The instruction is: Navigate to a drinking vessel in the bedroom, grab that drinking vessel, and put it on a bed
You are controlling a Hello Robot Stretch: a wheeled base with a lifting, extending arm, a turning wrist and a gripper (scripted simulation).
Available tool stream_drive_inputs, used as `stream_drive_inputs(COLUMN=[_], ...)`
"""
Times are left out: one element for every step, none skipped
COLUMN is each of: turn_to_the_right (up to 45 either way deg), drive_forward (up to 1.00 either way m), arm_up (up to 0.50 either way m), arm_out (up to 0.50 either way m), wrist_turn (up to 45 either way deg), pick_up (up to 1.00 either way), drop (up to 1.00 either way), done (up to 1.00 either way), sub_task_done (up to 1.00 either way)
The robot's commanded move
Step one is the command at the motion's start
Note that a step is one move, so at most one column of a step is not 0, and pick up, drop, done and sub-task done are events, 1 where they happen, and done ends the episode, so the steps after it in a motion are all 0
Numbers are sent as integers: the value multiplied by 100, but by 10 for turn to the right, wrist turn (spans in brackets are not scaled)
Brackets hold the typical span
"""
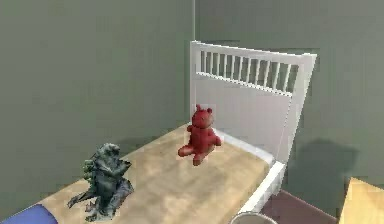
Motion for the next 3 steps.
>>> stream_drive_inputs(turn_to_the_right=[-180,450,450], drive_forward=[0,0,0], arm_up=[0,0,0], arm_out=[0,0,0], wrist_turn=[0,0,0], pick_up=[0,0,0], drop=[0,0,0], done=[0,0,0], sub_task_done=[0,0,0])
